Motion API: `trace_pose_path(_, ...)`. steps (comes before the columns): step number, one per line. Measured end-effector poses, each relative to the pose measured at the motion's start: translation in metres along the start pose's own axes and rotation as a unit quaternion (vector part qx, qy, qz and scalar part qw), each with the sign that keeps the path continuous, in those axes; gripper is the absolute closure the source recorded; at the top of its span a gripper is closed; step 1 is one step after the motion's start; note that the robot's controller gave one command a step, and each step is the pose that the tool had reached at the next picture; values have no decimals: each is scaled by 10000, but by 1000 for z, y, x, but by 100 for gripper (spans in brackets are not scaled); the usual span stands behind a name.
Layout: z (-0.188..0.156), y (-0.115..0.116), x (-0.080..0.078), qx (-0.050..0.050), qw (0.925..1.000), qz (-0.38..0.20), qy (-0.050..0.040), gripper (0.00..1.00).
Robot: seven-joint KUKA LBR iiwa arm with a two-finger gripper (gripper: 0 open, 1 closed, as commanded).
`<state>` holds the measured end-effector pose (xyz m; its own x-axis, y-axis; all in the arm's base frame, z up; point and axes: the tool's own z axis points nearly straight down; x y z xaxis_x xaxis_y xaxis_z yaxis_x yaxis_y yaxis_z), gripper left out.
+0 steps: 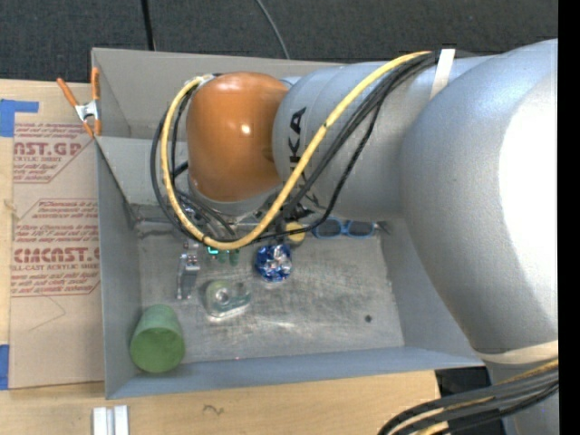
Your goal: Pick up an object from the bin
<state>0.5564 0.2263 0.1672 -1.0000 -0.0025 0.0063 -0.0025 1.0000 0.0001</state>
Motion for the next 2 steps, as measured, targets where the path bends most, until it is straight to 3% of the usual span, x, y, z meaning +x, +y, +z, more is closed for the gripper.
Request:
trace_pose_path(1, 89, -5, 56, 6, 9879, -1554, -9, 0)
trace_pose_path(2, 85, 7, 58, 94, 9882, -1531, -35, 0)
